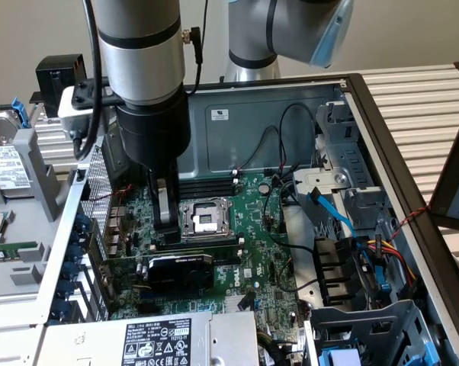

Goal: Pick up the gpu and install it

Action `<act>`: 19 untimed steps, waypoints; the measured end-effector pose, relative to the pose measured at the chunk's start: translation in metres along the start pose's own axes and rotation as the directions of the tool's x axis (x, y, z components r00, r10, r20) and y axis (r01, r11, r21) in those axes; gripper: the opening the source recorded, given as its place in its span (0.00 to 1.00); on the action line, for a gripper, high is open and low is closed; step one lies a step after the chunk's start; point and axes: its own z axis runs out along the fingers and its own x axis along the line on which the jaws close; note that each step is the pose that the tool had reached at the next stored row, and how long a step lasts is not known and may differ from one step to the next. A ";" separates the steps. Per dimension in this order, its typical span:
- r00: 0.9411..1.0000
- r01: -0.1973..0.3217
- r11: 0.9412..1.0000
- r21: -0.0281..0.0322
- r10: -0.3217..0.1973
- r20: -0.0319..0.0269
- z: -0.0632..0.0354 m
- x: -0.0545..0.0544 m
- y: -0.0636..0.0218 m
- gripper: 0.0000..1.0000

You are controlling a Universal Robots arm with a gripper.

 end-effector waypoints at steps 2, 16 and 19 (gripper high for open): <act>1.000 -0.001 1.000 0.000 0.001 0.000 0.0003 0.000 -0.0024 0.11; 1.000 -0.021 1.000 -0.017 0.021 0.001 0.0164 0.001 -0.0123 0.11; 1.000 -0.026 0.999 -0.034 0.026 0.002 0.0187 0.001 -0.0123 0.11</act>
